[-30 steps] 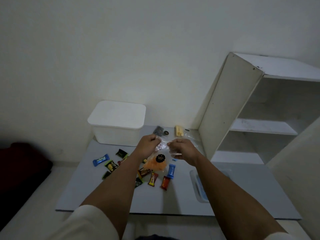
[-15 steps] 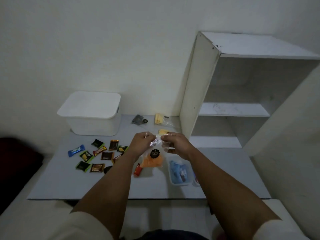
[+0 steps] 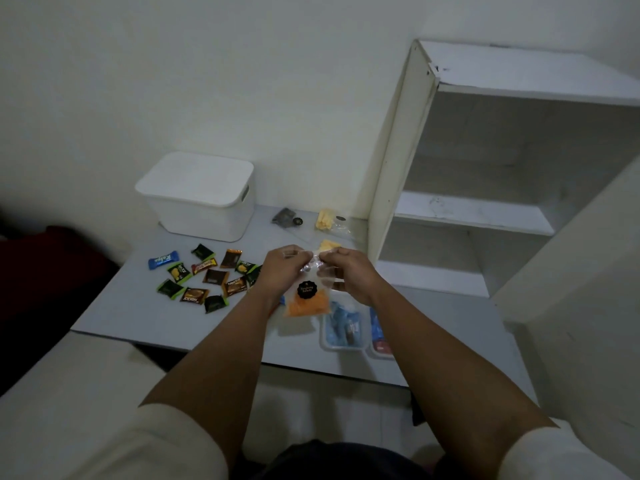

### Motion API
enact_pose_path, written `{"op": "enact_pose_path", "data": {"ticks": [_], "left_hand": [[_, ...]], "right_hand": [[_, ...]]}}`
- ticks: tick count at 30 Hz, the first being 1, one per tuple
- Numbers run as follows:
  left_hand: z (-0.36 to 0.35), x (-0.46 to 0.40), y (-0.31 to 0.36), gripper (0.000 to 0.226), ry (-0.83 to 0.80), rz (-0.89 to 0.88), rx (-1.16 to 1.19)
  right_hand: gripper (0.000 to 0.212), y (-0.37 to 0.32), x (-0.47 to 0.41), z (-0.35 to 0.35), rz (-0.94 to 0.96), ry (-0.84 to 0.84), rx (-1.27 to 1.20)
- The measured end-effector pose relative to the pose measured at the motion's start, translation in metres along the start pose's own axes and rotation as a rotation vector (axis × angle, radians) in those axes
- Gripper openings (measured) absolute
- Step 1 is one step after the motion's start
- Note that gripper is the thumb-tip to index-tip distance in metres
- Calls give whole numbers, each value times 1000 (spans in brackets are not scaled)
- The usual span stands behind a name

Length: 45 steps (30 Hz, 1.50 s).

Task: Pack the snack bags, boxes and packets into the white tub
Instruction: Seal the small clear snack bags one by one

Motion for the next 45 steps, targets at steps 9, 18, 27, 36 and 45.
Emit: {"op": "enact_pose_path", "data": {"ticks": [9,18,27,36,45], "left_hand": [[-18,22,7,18,28,15,15],[-27,29,12,21,18,5,11],[-26,29,10,30,57,42,60],[-26,28,17,29,101,10,54],[-16,18,24,28,140,-65,0]], "right_hand": [[11,-12,0,18,77,42,35],[11,-9,2,31,108,90,48],[12,-2,-1,39,22,102,-72],[27,-6,-3,42,34,87,-89],[25,-14,-4,47,75,126,-66]]}}
Point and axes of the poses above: each hand's wrist, its own x-axis away from the middle knuckle, its own z-axis out of the back of the hand, y = z × x, the point moved 9 cm from there along -x, towards the middle knuckle, and after that the axes turned 13 degrees about y, right-handed, at the moved point
